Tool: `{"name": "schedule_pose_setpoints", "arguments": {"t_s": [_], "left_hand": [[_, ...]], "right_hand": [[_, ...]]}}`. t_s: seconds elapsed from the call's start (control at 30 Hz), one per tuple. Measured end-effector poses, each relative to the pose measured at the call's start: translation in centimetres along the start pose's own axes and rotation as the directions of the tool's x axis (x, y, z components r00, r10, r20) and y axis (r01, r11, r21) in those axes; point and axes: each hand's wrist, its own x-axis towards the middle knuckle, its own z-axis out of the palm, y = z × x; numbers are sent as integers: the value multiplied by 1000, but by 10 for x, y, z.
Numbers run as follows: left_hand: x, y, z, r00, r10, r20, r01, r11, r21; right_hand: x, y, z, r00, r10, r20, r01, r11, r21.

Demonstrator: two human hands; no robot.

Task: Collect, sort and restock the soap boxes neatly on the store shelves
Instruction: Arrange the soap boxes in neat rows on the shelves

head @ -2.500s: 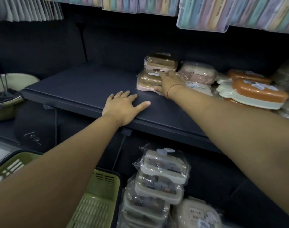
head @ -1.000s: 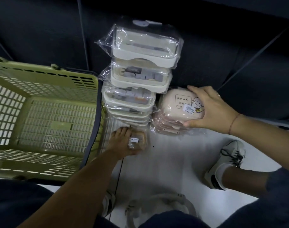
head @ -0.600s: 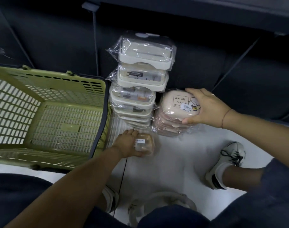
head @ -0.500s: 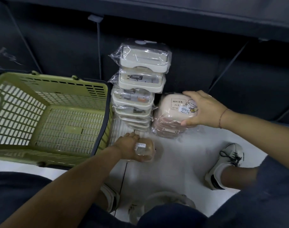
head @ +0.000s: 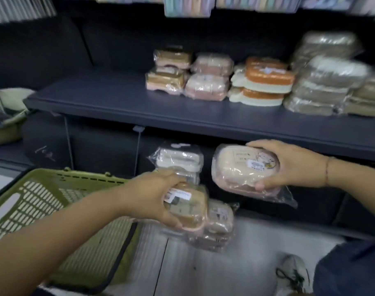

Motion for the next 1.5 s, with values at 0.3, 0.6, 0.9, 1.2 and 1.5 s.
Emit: {"name": "schedule_pose_setpoints", "arguments": {"t_s": [0.3, 0.6, 0.9, 1.2, 1.5], "left_hand": [[71, -47, -120, 886, -89, -454, 132, 989, 63], [121, -106, -124, 870, -163, -466, 84, 979, -185], [112, -142, -104, 826, -206, -524, -27, 915, -402], [88, -198, -100, 880, -299, -369, 320, 947, -3], [92, -196, -95, 843, -303, -444, 322, 946, -35]], "right_hand": [[135, -18, -103, 880, 22, -474, -12, 1000, 23], [264, -15, -117, 928, 89, -361, -128, 988, -84], [276, 6, -106, 934, 87, -348, -124, 988, -87], [234, -93, -41, 920, -306, -245, 258, 943, -210], [258, -110, -39, 928, -276, -252, 196, 933, -302]]}}
